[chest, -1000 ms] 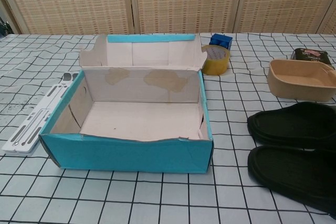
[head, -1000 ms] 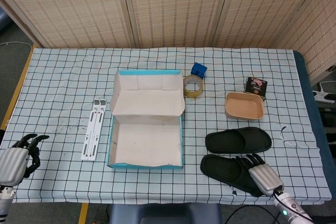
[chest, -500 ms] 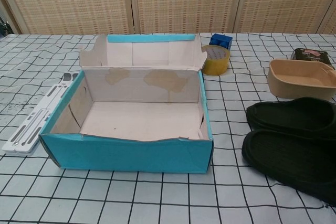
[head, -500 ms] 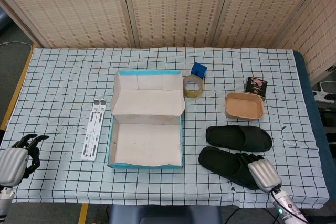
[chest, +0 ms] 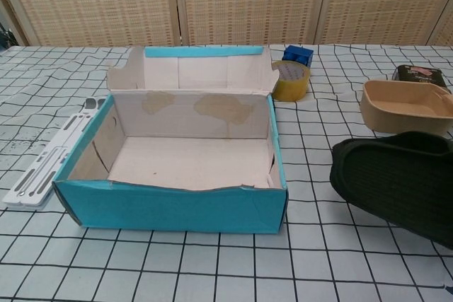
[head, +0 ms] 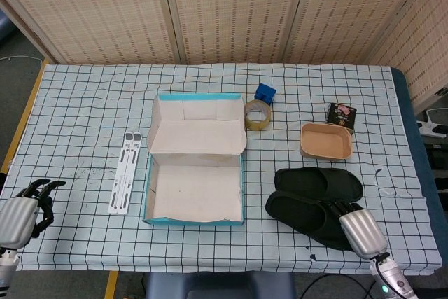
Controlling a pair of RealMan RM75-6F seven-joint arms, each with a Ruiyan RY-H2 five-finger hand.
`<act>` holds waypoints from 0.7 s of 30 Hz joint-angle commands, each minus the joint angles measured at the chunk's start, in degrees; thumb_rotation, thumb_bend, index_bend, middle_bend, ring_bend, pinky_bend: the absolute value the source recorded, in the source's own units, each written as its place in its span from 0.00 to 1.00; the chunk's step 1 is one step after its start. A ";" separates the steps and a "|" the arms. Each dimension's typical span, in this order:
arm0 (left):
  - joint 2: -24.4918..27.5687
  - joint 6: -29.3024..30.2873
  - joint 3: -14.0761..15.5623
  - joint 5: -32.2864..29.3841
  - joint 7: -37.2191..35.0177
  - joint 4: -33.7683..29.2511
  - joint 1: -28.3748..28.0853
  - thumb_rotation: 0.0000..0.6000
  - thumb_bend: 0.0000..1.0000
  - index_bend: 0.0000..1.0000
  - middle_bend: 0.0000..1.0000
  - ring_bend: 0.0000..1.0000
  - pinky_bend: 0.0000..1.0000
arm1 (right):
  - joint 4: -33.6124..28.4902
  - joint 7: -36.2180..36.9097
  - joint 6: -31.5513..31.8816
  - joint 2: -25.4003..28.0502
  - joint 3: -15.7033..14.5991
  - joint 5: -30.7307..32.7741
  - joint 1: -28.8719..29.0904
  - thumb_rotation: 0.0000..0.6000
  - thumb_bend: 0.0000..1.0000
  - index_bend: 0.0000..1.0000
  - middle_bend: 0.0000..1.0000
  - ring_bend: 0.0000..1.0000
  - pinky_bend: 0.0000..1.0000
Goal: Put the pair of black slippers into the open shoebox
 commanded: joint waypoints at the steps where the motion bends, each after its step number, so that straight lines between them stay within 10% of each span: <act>1: 0.01 0.08 0.00 0.05 -0.03 -0.03 0.02 1.00 0.53 0.25 0.19 0.20 0.40 | -2.16 -1.15 2.00 1.84 0.63 -0.95 -0.64 1.00 0.13 0.68 0.60 0.52 0.56; 10: -0.03 0.03 0.05 0.13 0.17 -0.11 0.01 1.00 0.53 0.25 0.19 0.20 0.40 | -9.82 -5.07 7.45 5.25 3.32 -5.37 -0.72 1.00 0.13 0.70 0.62 0.55 0.59; 21: -0.12 -0.16 0.08 0.00 0.80 -0.16 0.00 1.00 0.53 0.25 0.19 0.20 0.40 | -19.25 -4.55 -8.81 8.14 5.36 -4.08 9.21 1.00 0.13 0.70 0.62 0.55 0.59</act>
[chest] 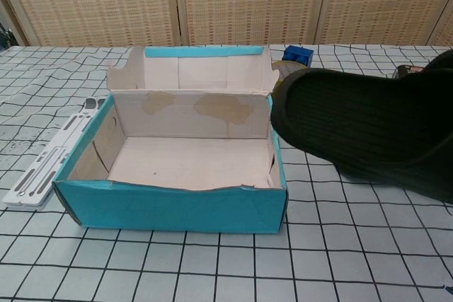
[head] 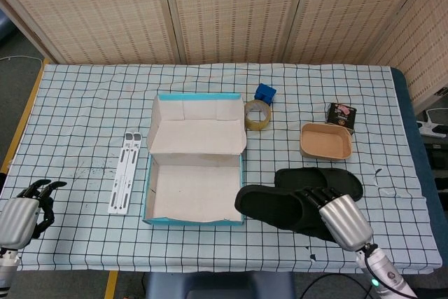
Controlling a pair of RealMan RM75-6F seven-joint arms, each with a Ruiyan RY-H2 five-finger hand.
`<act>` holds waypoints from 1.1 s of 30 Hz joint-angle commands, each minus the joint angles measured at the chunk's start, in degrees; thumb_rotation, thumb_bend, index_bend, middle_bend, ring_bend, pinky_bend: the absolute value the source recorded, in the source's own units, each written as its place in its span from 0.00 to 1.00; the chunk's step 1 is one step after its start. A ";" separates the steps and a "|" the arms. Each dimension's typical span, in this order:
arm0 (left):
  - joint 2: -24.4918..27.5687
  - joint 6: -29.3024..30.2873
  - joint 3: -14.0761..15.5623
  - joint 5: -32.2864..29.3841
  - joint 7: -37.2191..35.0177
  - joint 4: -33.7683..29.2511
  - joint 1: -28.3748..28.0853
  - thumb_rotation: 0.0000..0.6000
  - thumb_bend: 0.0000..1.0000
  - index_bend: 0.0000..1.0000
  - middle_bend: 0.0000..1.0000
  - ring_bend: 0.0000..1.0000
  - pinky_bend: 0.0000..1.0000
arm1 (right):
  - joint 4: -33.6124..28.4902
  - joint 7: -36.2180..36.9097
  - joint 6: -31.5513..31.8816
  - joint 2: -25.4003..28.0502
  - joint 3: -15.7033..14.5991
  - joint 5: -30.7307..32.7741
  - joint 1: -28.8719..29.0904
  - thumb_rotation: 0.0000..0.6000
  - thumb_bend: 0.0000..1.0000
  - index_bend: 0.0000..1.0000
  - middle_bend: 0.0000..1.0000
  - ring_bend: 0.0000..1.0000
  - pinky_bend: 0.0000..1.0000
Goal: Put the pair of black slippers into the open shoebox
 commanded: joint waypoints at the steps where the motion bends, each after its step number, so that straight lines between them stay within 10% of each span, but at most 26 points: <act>1: -0.01 -0.12 -0.01 -0.13 0.08 0.01 -0.02 1.00 0.53 0.25 0.19 0.20 0.40 | -3.36 0.61 -7.65 0.73 1.63 2.94 4.89 1.00 0.13 0.70 0.62 0.55 0.59; 12: 0.07 -0.60 -0.15 -0.69 -0.25 0.10 -0.12 1.00 0.53 0.25 0.19 0.20 0.40 | -5.98 1.19 -30.14 -6.37 12.82 22.71 23.42 1.00 0.13 0.71 0.62 0.55 0.59; 33: 0.17 -1.07 -0.10 -0.87 -0.51 0.24 -0.25 1.00 0.53 0.25 0.19 0.20 0.40 | 5.85 -5.66 -30.75 -19.25 14.98 37.29 35.24 1.00 0.13 0.71 0.62 0.55 0.59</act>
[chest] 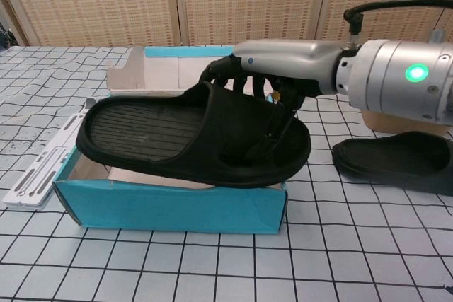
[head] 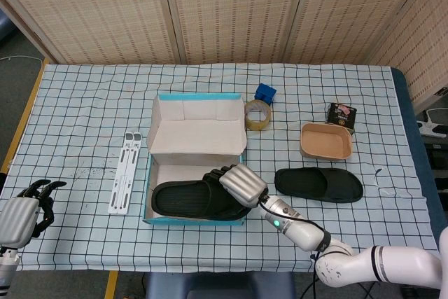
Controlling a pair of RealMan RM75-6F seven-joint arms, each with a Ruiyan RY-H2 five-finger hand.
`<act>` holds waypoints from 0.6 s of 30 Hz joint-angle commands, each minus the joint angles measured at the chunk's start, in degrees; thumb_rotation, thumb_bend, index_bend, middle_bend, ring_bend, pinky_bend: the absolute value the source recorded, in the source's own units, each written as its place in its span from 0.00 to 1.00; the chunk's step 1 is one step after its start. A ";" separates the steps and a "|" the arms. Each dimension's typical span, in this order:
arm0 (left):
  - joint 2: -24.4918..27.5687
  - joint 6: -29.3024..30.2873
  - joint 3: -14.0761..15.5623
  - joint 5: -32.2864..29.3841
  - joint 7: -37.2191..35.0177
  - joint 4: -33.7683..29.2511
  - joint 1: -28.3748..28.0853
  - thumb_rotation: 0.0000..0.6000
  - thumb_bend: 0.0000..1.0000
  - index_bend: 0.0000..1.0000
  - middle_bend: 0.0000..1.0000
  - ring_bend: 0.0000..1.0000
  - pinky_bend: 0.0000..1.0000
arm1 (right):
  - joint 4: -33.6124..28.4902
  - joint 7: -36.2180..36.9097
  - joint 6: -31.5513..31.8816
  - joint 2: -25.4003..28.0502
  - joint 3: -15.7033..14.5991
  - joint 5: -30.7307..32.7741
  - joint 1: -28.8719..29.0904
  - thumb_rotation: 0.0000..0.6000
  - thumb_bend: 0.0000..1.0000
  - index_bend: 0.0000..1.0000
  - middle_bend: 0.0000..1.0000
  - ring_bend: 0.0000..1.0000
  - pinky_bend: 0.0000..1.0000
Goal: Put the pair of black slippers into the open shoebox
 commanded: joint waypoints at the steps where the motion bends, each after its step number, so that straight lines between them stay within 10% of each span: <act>1: 0.00 -0.01 -0.07 -0.11 -0.11 0.02 -0.01 1.00 0.53 0.25 0.19 0.20 0.40 | 4.27 2.53 -0.34 -2.60 0.22 0.38 1.61 1.00 0.13 0.71 0.62 0.55 0.59; 18: -0.01 -0.38 -0.05 -0.23 -0.31 0.19 -0.16 1.00 0.53 0.25 0.19 0.20 0.40 | 15.69 12.80 -1.93 -8.53 -3.24 -5.97 3.15 1.00 0.13 0.71 0.62 0.56 0.59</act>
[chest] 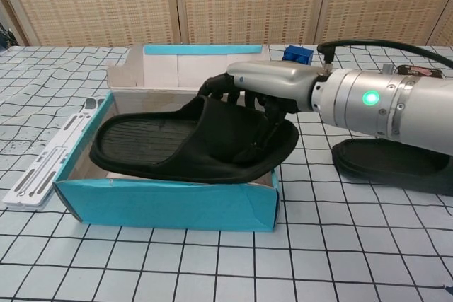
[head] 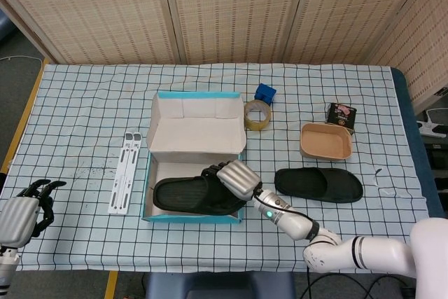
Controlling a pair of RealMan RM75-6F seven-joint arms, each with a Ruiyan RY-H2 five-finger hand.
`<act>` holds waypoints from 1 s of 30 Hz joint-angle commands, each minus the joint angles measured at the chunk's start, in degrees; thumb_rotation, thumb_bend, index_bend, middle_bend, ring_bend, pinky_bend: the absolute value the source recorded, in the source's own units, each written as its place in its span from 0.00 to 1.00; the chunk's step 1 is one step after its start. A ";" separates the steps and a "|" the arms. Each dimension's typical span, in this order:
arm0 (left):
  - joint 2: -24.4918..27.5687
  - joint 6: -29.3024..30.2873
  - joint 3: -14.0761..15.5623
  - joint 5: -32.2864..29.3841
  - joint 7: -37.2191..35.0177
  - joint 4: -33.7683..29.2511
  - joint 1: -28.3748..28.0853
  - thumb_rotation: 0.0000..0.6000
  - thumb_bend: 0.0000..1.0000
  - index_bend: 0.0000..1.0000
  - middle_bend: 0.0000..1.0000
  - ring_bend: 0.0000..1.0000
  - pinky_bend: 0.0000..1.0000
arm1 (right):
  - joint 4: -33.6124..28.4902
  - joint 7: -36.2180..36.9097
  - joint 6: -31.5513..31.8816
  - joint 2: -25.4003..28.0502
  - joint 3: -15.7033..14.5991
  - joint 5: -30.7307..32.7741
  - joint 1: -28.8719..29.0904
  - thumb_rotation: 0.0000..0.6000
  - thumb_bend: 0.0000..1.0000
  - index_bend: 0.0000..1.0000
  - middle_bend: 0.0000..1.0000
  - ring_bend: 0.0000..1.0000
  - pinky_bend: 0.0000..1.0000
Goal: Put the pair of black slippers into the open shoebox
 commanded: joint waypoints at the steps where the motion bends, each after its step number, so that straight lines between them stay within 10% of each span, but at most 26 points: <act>1: 0.02 -0.15 -0.03 -0.10 -0.14 0.06 -0.06 1.00 0.53 0.25 0.19 0.20 0.40 | 3.78 2.80 -0.66 -2.13 -0.84 -1.97 0.53 1.00 0.13 0.71 0.62 0.56 0.59; 16: 0.04 -0.22 0.01 0.00 -0.09 0.17 -0.16 1.00 0.53 0.25 0.19 0.20 0.40 | 18.19 20.92 0.68 -9.08 -4.81 -12.49 0.21 1.00 0.13 0.70 0.62 0.53 0.57; 22: 0.01 -0.15 0.12 0.17 0.00 0.19 -0.12 1.00 0.53 0.25 0.19 0.20 0.40 | 14.01 23.63 -2.29 -4.78 -5.37 -12.21 0.83 1.00 0.13 0.25 0.24 0.06 0.21; 30: -0.08 -0.44 0.11 -0.07 0.59 0.06 -0.22 1.00 0.53 0.25 0.19 0.20 0.40 | 6.27 22.22 1.79 1.84 -4.25 -12.63 -0.75 1.00 0.13 0.05 0.05 0.00 0.09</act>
